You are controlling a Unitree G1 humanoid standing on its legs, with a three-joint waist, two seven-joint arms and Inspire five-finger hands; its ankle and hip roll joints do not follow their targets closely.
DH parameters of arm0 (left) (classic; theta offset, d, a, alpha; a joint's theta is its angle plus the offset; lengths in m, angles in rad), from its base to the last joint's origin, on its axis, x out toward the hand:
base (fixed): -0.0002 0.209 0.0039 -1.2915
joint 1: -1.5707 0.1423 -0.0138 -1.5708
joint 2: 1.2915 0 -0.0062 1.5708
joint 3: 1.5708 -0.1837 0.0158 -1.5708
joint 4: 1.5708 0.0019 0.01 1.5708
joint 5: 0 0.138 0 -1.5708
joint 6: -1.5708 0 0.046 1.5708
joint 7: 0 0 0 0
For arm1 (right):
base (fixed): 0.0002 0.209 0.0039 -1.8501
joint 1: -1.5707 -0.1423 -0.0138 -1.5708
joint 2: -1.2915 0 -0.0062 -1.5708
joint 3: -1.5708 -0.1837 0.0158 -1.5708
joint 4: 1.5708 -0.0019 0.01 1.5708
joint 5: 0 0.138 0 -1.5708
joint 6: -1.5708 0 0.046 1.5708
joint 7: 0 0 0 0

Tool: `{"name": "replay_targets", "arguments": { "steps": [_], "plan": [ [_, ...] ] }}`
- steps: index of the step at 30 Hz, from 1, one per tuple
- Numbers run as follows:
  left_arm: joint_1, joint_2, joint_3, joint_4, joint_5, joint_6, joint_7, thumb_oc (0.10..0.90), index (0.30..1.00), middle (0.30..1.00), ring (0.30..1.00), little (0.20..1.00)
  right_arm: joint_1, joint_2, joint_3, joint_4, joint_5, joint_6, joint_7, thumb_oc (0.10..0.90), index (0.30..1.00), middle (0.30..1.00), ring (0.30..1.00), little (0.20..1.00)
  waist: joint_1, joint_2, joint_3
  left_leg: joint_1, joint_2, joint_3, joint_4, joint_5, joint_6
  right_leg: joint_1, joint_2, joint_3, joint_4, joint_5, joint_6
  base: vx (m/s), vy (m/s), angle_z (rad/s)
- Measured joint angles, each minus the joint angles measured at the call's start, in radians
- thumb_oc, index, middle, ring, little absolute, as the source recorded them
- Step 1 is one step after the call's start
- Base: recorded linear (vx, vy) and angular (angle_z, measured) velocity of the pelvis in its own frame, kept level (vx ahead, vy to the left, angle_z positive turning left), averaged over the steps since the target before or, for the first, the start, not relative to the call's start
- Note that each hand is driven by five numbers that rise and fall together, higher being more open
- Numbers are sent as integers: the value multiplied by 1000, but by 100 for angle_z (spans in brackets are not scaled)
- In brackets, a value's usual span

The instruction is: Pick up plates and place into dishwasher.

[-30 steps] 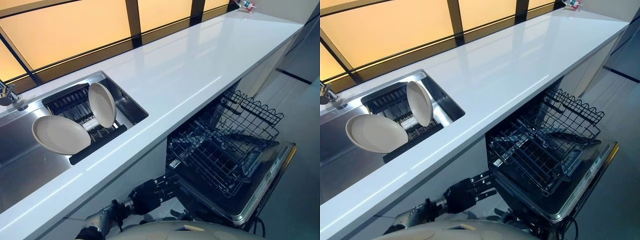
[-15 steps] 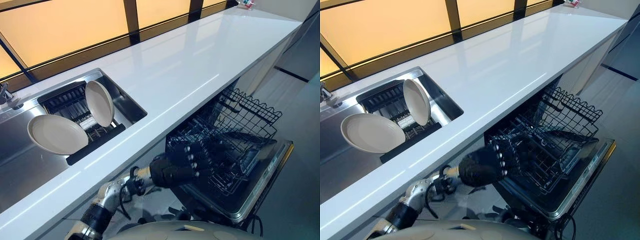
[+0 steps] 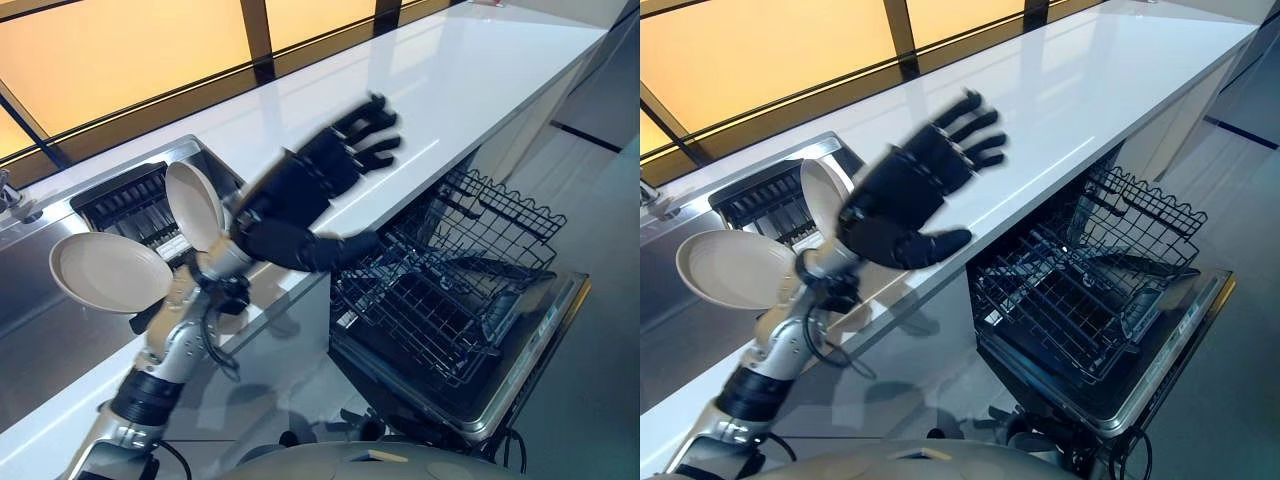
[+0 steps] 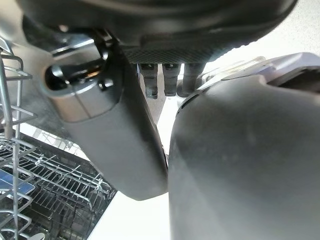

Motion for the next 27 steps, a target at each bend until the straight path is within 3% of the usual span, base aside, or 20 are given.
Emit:
{"name": "replay_targets", "arguments": {
  "steps": [5, 12, 19, 22, 27],
  "plan": [
    [16, 28, 170, -1, 239, -89, 222, 800, 900, 900, 900, 900, 12, 1, 0, 1, 13, 0, -5, 800, 900, 900, 900, 900, 32, 1, -1, -1, -2, -26, 0, 2, 0, 12, -4, -19, 0, -5, 4, 20, 6, 15],
    [98, 151, 249, 11, 586, -102, 434, 800, 900, 900, 900, 900, 19, -7, 0, 3, 13, 4, -10, 800, 900, 900, 900, 900, 68, 12, -11, -1, -7, -44, 0, 5, 4, 19, -11, -21, 0, -10, 8, 6, 25, 8],
    [98, 323, 265, 168, 826, -102, 509, 800, 900, 900, 900, 900, 20, -29, -1, 11, 12, 23, -17, 800, 900, 900, 900, 900, 66, 39, -57, -7, -15, -51, 0, 8, 6, 18, -14, -24, 0, -10, 8, 6, 18, 2],
    [95, 397, 264, 223, 866, -96, 509, 800, 900, 900, 900, 900, 18, -30, -5, 15, 12, 25, -17, 800, 900, 900, 900, 900, 58, 42, -65, -6, -15, -51, -4, 10, 5, 18, -14, -25, 0, -10, 8, 7, 13, 0],
    [-16, 553, 179, 390, 993, -70, 504, 800, 900, 900, 900, 900, 1, -34, -9, 56, 10, 24, 5, 800, 900, 900, 900, 900, 46, 44, -77, -5, -15, -47, -4, 11, 5, 17, -14, -20, 0, -9, 8, 26, 34, -2]
  ]
}}
